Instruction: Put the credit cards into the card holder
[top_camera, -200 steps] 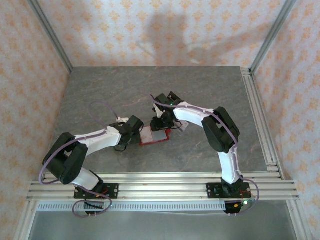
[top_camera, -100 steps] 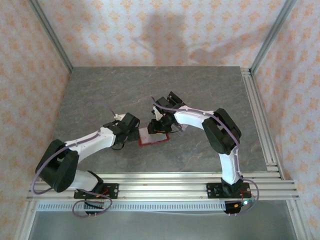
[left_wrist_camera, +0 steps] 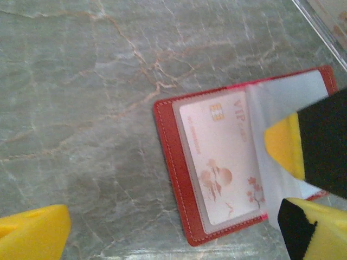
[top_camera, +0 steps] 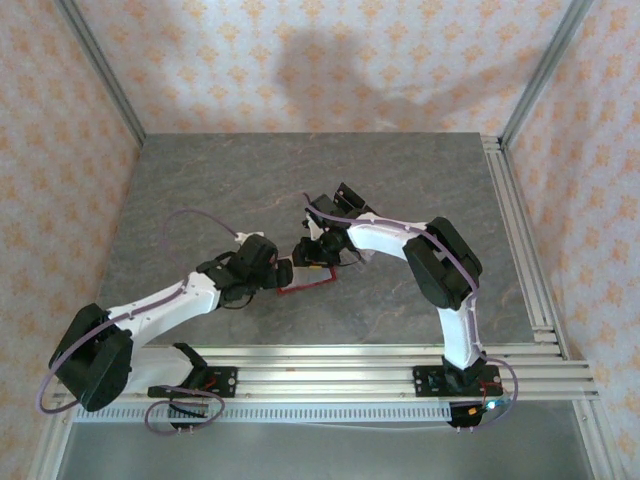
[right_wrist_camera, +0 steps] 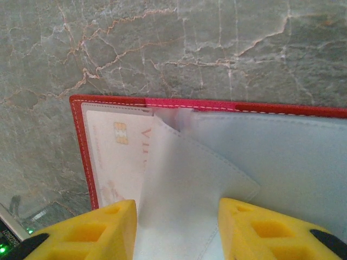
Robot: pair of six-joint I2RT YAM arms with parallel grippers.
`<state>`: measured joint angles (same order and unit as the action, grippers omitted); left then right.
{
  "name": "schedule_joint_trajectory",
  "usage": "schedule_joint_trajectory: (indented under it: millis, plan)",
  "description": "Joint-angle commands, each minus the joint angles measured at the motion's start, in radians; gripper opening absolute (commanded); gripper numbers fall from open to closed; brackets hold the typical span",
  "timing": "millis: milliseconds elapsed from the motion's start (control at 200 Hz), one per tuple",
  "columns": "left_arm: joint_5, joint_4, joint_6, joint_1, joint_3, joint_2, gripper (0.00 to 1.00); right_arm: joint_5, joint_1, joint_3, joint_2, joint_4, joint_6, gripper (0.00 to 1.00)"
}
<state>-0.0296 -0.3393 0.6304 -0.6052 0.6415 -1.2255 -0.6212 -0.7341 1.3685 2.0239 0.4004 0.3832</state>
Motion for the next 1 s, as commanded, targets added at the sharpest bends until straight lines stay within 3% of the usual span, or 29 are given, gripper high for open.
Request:
schedule_joint_trajectory:
  millis: [0, 455, 996]
  plan:
    - [0.007, 0.049, 0.018, -0.026, -0.026, 0.003, 1.00, 0.016, -0.008, 0.001, -0.019, -0.017, 0.027, 0.43]
    - [-0.033, 0.119, 0.036, -0.103, 0.014, -0.126, 1.00, 0.015, -0.008, 0.001, -0.019, -0.018, 0.031, 0.43]
    - [-0.118, 0.088, 0.060, -0.106, 0.007, -0.177, 0.99, 0.050, 0.028, -0.015, -0.103, -0.032, 0.070, 0.46]
